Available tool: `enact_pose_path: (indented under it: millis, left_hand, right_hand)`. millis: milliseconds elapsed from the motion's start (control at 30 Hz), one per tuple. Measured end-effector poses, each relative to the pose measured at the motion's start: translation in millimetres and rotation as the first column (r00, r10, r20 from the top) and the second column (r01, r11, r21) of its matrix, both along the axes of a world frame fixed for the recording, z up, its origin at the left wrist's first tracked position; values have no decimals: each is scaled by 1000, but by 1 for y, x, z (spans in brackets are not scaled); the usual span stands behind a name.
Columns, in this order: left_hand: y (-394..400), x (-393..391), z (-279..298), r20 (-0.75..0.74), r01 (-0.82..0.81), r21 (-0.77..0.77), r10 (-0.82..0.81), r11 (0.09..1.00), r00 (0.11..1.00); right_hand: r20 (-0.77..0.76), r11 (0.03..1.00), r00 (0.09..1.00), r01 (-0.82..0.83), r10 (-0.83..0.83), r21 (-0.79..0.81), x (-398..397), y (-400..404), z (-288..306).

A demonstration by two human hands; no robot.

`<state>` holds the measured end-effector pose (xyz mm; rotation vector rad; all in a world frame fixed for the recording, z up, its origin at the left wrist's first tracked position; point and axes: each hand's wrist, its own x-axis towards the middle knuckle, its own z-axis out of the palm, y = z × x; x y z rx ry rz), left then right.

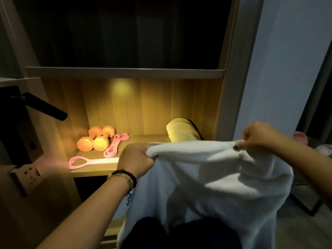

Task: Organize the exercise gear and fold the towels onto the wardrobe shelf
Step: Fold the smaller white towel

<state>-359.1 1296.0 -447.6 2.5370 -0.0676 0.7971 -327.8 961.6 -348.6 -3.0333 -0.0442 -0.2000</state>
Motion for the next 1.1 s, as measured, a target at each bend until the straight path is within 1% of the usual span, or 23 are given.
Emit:
enact_pose_path:
  millis: [33, 67, 100, 133, 200, 267, 300, 333, 400, 500, 533, 567, 600, 633, 700, 767, 833, 867, 933, 1033, 1067, 1100]
  left_hand:
    - [-5, -4, 8, 16, 24, 90, -26, 996, 1000]
    - [-10, -7, 14, 39, 53, 179, -61, 983, 997]
    - [-16, -10, 22, 71, 77, 260, -98, 963, 993]
    - [-21, -13, 27, 121, 112, 325, -159, 939, 980]
    - [-31, -23, 38, 182, 184, 369, -265, 911, 947]
    - [-36, -29, 48, 133, 246, 401, -322, 882, 937]
    - [-37, -31, 51, 83, 275, 427, -340, 862, 937]
    - [-35, -32, 53, 47, 319, 436, -375, 841, 926]
    - [-30, -36, 53, 26, 386, 443, -442, 809, 897]
    - [-25, -39, 50, 21, 424, 454, -486, 783, 874]
    - [-26, -41, 50, 3, 445, 442, -497, 779, 868]
    - [-26, -41, 50, -9, 459, 436, -506, 774, 862]
    - [-27, -42, 50, -4, 468, 443, -521, 764, 854]
    - [-28, -43, 50, 9, 470, 461, -534, 752, 845]
    - [-31, -46, 47, 16, 464, 507, -546, 727, 838]
    - [-32, -46, 42, 59, 468, 505, -570, 726, 820]
    - [-31, -47, 37, 73, 521, 430, -603, 738, 794]
    - [-30, -48, 34, 52, 550, 382, -611, 743, 790]
    - [-30, -51, 25, -68, 606, 278, -614, 745, 786]
    - [-27, -56, 6, -238, 642, 42, -616, 766, 751]
    - [-25, -57, 1, -279, 637, -7, -613, 771, 739]
    - [-22, -59, -3, -305, 632, -25, -608, 775, 733]
  right_hand:
    - [-73, 993, 996, 44, -53, -113, -4, 5, -9]
    - [-98, 984, 994, 37, -55, -172, -9, 12, -19]
    - [-88, 987, 996, -13, -1, -162, -15, 22, -26]
    - [-66, 989, 994, -99, 93, -106, -22, 33, -32]
    - [-65, 950, 951, -295, 302, 99, -39, 60, -34]
    - [-78, 856, 885, -417, 459, 306, -56, 85, -33]
    - [-94, 812, 853, -449, 514, 372, -61, 93, -36]
    - [-115, 781, 825, -466, 554, 415, -62, 97, -41]
    - [-155, 726, 776, -471, 611, 501, -67, 100, -44]
    - [-119, 594, 779, -360, 616, 719, -70, 94, -38]
    - [-107, 563, 785, -336, 610, 755, -72, 94, -39]
    - [-102, 560, 786, -337, 610, 757, -76, 98, -41]
    - [-101, 579, 786, -354, 609, 735, -80, 103, -46]
    - [-70, 608, 796, -398, 601, 687, -83, 111, -54]
    - [71, 692, 849, -472, 523, 546, -83, 122, -69]
    - [212, 753, 876, -481, 433, 449, -74, 120, -77]
    - [314, 778, 874, -477, 370, 410, -67, 114, -75]
    - [347, 782, 868, -479, 355, 398, -68, 112, -73]
    - [386, 790, 851, -495, 357, 361, -74, 110, -74]
    - [410, 795, 817, -537, 406, 283, -87, 113, -82]
    - [422, 799, 806, -544, 414, 257, -89, 114, -85]
    - [433, 803, 799, -548, 418, 236, -89, 115, -90]
